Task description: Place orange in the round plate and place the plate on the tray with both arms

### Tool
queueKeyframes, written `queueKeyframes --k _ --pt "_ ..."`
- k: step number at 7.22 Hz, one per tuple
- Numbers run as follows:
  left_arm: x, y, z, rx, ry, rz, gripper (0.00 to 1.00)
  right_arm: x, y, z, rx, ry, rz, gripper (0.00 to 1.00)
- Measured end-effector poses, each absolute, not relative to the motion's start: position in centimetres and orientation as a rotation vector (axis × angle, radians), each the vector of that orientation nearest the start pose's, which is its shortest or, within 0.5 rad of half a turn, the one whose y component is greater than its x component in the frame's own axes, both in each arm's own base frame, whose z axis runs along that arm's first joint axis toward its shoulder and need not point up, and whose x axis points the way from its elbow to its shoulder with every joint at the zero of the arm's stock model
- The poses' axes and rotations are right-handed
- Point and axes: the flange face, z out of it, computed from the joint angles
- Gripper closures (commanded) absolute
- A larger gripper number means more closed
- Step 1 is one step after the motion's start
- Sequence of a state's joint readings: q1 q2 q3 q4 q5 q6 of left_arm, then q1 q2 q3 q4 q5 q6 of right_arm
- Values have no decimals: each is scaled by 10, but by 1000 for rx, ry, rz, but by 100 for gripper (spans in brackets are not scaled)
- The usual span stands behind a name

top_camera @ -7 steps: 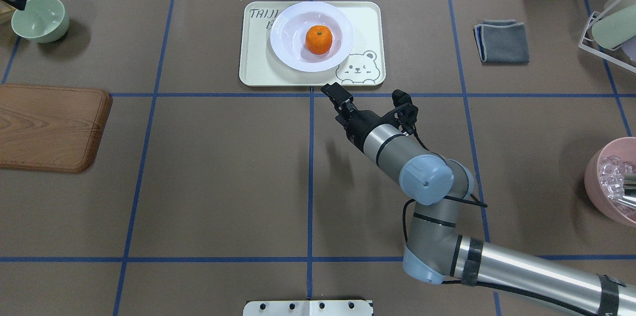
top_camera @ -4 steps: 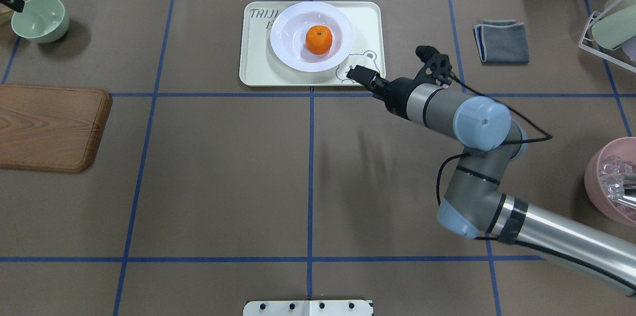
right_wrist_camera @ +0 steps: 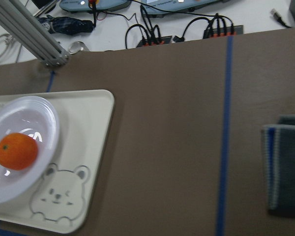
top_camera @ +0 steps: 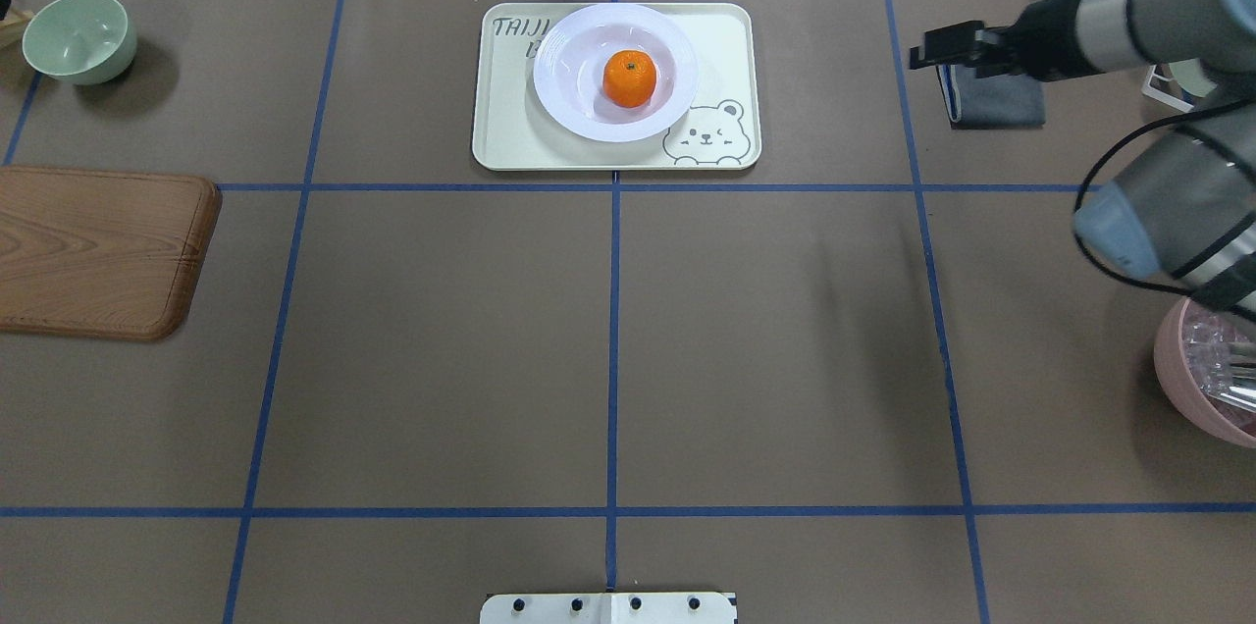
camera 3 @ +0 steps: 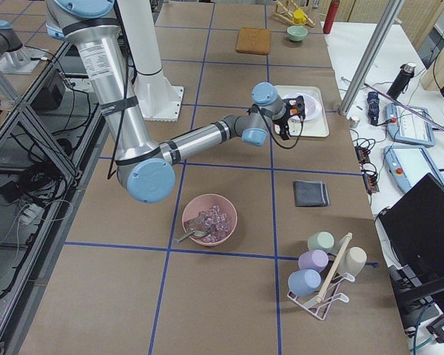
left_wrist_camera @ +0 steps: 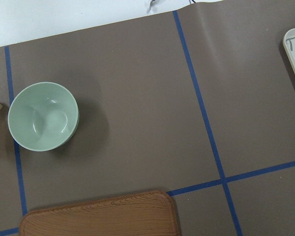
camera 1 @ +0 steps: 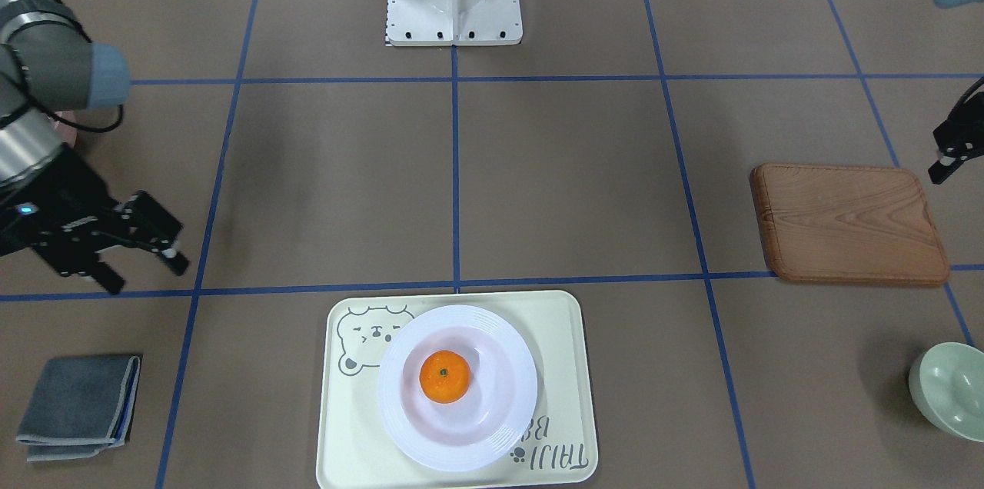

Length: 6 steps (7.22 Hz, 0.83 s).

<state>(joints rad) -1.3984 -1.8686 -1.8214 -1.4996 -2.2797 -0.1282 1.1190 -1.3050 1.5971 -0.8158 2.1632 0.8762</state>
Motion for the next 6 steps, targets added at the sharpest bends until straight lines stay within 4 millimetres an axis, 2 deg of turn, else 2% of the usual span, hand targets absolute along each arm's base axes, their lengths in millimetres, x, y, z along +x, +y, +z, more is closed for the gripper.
queueKeyframes --k 1,2,3,4,5,6 --pt "15 -587 408 347 736 243 2 -133 -583 456 469 -951 -35 0" --pt "0 -590 431 335 720 261 2 -80 -581 488 466 -862 -120 0" --pt "-17 -591 460 309 710 264 2 -31 -579 508 450 -781 -195 0" --pt "-29 -588 489 273 708 256 2 11 -574 516 411 -723 -254 0" --pt "-35 -582 511 242 710 245 2 38 -564 511 357 -693 -291 0" --pt "-38 -575 525 215 713 233 2 50 -553 502 310 -684 -305 0"
